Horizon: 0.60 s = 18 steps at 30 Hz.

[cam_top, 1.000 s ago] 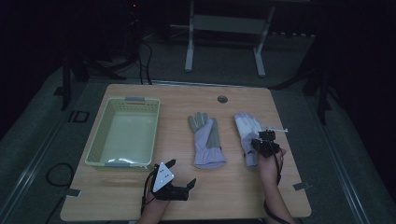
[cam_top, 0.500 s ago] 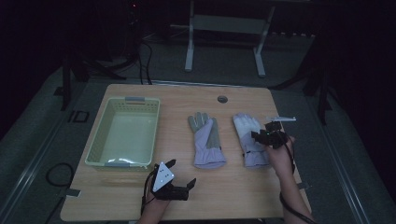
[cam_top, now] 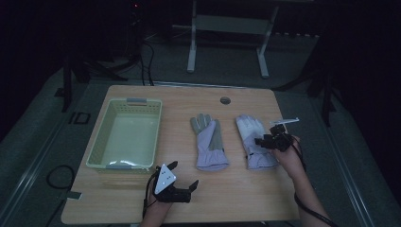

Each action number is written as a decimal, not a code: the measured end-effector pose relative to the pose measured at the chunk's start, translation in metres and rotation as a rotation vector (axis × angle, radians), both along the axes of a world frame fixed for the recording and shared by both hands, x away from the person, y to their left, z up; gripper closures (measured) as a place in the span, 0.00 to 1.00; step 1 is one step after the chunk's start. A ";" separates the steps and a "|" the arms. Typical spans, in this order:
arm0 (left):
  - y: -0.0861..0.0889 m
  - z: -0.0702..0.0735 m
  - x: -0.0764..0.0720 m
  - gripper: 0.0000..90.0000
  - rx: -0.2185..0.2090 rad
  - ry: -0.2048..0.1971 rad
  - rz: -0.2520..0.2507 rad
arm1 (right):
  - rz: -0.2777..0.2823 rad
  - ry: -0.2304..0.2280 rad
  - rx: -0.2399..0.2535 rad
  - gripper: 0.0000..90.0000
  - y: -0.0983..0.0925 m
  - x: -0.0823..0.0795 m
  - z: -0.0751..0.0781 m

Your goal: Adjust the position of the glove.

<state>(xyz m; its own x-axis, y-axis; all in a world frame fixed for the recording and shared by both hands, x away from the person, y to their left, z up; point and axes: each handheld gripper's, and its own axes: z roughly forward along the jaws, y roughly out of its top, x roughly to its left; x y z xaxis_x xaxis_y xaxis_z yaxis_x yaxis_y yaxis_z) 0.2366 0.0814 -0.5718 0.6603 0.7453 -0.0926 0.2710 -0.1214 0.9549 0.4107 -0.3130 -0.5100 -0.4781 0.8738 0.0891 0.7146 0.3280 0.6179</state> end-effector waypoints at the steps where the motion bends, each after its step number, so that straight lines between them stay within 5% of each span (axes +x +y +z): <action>1: 0.000 0.000 0.000 0.00 -0.002 0.001 0.001 | 0.000 0.005 0.003 0.52 0.001 0.001 -0.004; 8: 0.000 0.000 0.000 0.00 0.000 0.000 0.003 | -0.014 0.022 -0.001 0.52 0.000 0.005 -0.023; 18: 0.000 0.000 -0.001 0.00 0.010 -0.005 0.004 | -0.015 -0.005 0.017 0.80 0.005 -0.003 -0.027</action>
<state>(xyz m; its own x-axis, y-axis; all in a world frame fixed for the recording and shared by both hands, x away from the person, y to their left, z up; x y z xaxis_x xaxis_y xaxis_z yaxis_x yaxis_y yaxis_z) 0.2358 0.0810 -0.5717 0.6573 0.7491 -0.0818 0.2671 -0.1301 0.9548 0.4077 -0.3083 -0.5370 -0.4653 0.8793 0.1016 0.7161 0.3065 0.6271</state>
